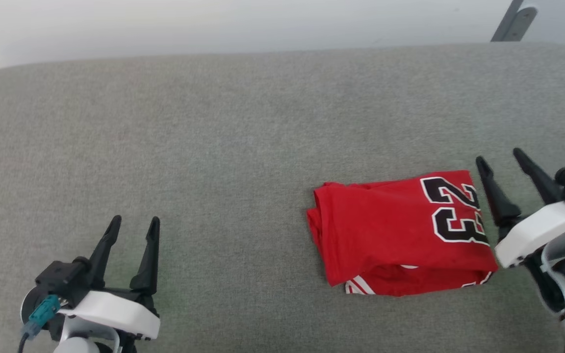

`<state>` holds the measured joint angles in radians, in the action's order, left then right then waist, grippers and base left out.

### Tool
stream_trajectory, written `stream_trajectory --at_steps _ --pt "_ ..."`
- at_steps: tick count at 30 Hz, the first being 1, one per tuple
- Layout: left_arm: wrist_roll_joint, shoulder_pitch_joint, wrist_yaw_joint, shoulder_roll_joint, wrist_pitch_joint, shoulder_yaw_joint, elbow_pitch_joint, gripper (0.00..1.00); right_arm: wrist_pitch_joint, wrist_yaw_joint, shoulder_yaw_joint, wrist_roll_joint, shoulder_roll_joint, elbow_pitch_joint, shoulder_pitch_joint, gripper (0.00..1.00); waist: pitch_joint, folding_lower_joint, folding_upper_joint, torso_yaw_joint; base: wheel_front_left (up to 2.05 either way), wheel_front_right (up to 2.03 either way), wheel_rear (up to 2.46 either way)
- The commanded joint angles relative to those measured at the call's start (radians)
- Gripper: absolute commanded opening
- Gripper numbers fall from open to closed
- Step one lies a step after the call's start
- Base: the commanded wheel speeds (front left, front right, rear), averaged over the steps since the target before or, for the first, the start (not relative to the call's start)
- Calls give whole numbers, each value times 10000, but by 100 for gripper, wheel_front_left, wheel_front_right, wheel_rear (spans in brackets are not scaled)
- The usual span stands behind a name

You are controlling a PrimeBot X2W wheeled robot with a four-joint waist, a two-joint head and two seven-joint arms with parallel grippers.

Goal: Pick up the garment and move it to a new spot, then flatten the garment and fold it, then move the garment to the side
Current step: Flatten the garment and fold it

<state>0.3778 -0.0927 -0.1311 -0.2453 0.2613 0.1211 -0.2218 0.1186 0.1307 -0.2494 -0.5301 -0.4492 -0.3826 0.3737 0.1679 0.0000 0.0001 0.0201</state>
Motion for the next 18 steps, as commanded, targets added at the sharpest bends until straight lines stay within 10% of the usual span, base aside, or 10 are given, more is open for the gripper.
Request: stream_trajectory --at_steps 1,18 --pt "76 115 13 10 54 -103 -36 100 280 -2 -14 130 130 -115 -94 100 -183 0 -1 -145 0 0 0" --pt "-311 1743 13 221 54 -1335 787 100 1400 -6 880 1030 853 704 -1973 100 -968 0 -1 -400 0 0 0"
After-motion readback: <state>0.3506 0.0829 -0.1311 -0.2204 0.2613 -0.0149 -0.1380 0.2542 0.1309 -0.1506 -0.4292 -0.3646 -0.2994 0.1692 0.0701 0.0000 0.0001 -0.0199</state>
